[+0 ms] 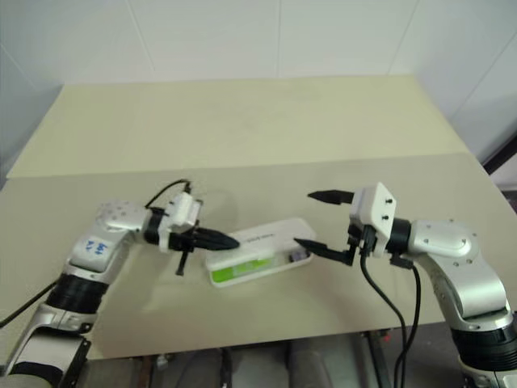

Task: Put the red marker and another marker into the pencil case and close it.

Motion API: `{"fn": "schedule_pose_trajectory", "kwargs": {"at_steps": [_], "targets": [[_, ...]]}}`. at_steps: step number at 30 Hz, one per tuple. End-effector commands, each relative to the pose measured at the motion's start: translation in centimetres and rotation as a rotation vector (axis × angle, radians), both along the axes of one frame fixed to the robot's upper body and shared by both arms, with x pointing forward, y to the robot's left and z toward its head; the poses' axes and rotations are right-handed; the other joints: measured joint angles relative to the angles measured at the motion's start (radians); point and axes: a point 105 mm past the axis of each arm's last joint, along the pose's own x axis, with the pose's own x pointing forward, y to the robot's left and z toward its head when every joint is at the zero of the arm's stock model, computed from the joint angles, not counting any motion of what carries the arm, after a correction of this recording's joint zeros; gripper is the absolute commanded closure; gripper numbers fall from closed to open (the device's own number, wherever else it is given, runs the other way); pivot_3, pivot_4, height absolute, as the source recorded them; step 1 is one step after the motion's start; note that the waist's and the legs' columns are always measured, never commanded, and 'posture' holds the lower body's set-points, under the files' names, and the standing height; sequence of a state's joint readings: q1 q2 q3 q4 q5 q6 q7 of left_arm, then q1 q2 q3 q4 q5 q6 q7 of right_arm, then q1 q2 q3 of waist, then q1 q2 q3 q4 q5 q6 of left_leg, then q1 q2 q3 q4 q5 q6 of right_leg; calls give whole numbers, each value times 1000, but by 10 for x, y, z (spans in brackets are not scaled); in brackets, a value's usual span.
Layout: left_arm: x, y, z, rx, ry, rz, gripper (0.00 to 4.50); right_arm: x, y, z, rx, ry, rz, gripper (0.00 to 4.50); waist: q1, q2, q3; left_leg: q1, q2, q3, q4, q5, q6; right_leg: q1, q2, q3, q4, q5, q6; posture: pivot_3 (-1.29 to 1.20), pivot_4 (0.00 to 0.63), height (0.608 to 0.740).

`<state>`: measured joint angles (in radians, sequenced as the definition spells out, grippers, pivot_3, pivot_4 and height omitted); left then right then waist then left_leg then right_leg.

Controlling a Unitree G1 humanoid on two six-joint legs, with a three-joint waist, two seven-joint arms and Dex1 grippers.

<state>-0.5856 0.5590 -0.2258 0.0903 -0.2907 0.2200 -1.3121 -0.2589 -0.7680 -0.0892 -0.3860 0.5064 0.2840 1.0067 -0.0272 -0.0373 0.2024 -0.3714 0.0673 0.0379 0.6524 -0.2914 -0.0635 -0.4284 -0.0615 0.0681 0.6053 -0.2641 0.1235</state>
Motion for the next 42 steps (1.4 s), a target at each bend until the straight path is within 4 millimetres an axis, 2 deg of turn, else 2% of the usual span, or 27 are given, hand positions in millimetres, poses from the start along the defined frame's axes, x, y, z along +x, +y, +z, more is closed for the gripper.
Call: {"fn": "schedule_pose_trajectory", "kwargs": {"at_steps": [1, 11, 20, 22, 26, 30, 33, 36, 42], "targets": [[4, -8, -3, 42, -15, -9, 4480, -5, -6, 9, -6, -35, -6, 0, 0, 0, 0, 0, 0, 0, 0, 0, 0, 0, 0, 0, 0, 0, 0, 0, 150, 740], [15, -23, -22, 157, 16, 33, 4480, -29, -18, -13, -114, 86, 4, 0, 0, 0, 0, 1, 0, 0, 1, 0, 0, 1, 0, 0, 0, 0, 0, 0, 150, 740], [8, -26, -34, 241, 53, 34, 4480, -31, -15, -13, -92, 80, -12, 0, -1, 0, 0, 2, 0, -1, 9, 0, 0, 5, 0, 2, 0, -3, -6, 0, 150, 740], [6, -28, -27, 201, 56, 34, 4480, -30, -13, -13, -86, 78, -14, 0, -1, 0, 0, 2, 0, 0, 9, 0, 0, 5, 0, 2, 0, -3, -6, 0, 150, 740], [10, -25, 8, 30, 34, 68, 4480, -26, -10, -14, -75, 77, -6, 0, -4, -1, 0, 1, 0, -1, 9, 0, 0, 5, 0, 2, 0, -3, -6, 0, 150, 740], [15, -2, 38, -98, -11, 152, 4480, -19, -10, -16, -68, 80, -2, 0, -4, -1, 0, -1, 0, -1, 9, 0, 0, 2, 0, 2, 1, -3, -6, 0, 150, 740], [4, 23, 65, -263, -78, 163, 4480, -11, -12, -18, -50, 77, -12, 0, -7, -1, 0, 0, 0, 0, 8, 0, 0, 2, 0, 3, 1, -3, -6, 0, 150, 740], [-2, 40, 72, -305, -93, 223, 3917, -7, -15, -21, -48, 75, -18, 0, -4, -2, 0, 0, 0, 0, 8, 0, 1, 2, 0, 3, 3, -2, -5, 0, 150, 740], [-21, 75, 64, -289, -82, 358, 1891, 1, -22, -25, -44, 66, -38, 0, -3, -2, 0, 0, 0, 0, 7, 0, 1, 2, 0, 2, 2, -2, -5, 0, 150, 740]]}}
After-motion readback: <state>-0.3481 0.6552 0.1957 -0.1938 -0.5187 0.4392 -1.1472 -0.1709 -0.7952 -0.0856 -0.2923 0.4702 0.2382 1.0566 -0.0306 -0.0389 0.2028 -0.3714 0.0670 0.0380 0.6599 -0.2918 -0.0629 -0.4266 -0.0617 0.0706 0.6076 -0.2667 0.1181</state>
